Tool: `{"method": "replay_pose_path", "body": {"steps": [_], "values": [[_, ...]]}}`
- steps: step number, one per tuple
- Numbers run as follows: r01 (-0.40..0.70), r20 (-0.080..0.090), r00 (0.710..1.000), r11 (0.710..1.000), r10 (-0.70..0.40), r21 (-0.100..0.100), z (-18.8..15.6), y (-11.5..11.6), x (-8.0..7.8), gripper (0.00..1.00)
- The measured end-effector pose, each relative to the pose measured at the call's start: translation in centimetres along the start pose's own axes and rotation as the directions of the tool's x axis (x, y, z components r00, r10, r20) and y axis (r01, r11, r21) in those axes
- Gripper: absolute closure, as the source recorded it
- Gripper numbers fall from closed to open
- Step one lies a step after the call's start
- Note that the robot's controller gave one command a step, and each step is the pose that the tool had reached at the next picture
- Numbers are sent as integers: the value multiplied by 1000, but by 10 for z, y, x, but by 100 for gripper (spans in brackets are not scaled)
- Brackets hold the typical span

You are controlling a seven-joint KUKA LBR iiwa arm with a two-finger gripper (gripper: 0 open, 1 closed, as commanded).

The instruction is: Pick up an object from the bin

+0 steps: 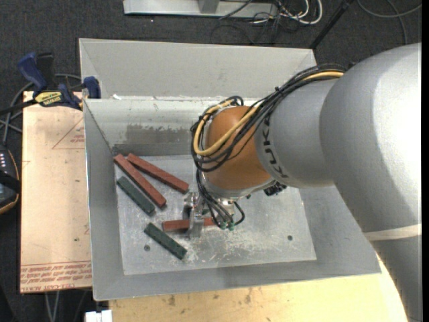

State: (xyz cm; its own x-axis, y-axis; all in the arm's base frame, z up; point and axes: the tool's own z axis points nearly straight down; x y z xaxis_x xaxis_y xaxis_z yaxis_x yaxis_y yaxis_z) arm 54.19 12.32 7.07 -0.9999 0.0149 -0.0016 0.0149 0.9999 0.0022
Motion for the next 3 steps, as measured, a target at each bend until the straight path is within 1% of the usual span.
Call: {"method": "replay_pose_path", "body": {"steps": [1,2,3], "values": [[0,-1,1000,1000,0,0,1,0,0,0],[0,0,1000,1000,0,0,0,0,0,100],[-13,9,1000,1000,13,-2,-136,11,-5,100]]}}
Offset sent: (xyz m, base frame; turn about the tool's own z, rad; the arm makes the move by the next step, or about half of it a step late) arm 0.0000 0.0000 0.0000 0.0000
